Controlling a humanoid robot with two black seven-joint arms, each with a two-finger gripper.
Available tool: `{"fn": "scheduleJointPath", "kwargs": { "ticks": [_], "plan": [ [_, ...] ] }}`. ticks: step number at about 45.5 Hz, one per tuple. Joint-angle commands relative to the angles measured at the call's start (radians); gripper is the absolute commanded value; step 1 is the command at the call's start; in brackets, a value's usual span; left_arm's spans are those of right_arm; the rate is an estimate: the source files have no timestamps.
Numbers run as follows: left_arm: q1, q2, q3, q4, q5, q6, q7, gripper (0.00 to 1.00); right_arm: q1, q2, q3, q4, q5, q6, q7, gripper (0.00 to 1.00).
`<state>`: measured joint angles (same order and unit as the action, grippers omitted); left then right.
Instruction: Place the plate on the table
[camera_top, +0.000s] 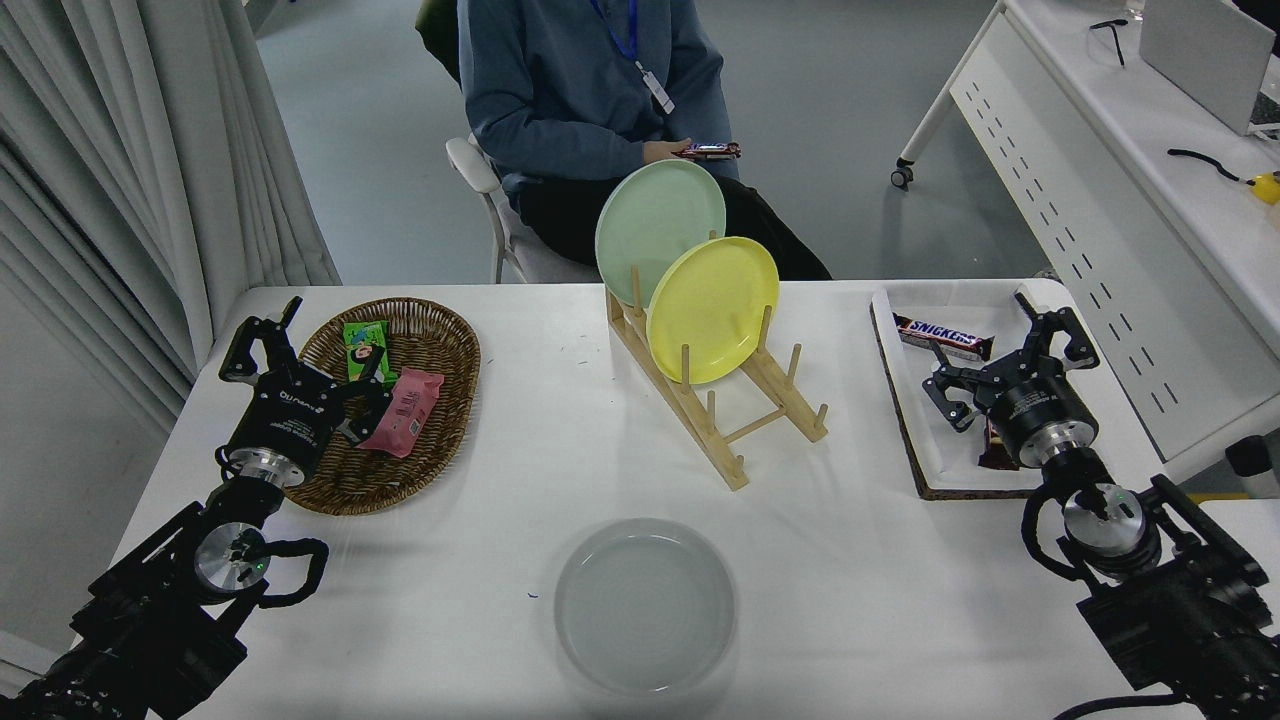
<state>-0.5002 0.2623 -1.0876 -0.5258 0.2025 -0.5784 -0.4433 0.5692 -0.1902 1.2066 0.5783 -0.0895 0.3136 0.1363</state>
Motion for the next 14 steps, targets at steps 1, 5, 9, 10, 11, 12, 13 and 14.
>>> {"fn": "scheduleJointPath", "kwargs": {
  "ticks": [1,5,9,10,11,12,13,14],
  "plan": [
    [0.0,0.0,0.0,0.001,0.0,0.0,0.0,1.0,0.015,0.005,-0.013,-0.002,-0.003,0.001,0.006,1.0],
    [0.0,0.0,0.0,0.0,0.0,0.0,0.0,1.0,0.018,0.003,-0.015,-0.002,-0.003,-0.001,0.006,1.0],
    [0.0,0.0,0.0,0.0,0.0,0.0,0.0,1.0,0.023,0.003,-0.015,-0.002,-0.003,-0.002,0.006,1.0],
    [0.0,0.0,0.0,0.0,0.0,0.0,0.0,1.0,0.024,0.003,-0.015,-0.002,-0.003,-0.002,0.006,1.0],
    [0.0,0.0,0.0,0.001,0.0,0.0,0.0,1.0,0.026,0.005,-0.015,-0.002,-0.003,-0.002,0.006,1.0],
    [0.0,0.0,0.0,0.001,0.0,0.0,0.0,1.0,0.028,0.005,-0.016,-0.002,-0.003,-0.002,0.006,1.0],
    [0.0,0.0,0.0,0.0,0.0,0.0,0.0,1.0,0.029,0.005,-0.016,-0.002,-0.003,-0.002,0.006,1.0],
    [-0.001,0.0,0.0,0.0,0.0,0.0,0.0,1.0,0.031,0.005,-0.016,-0.002,-0.003,-0.002,0.006,1.0]
  ]
}}
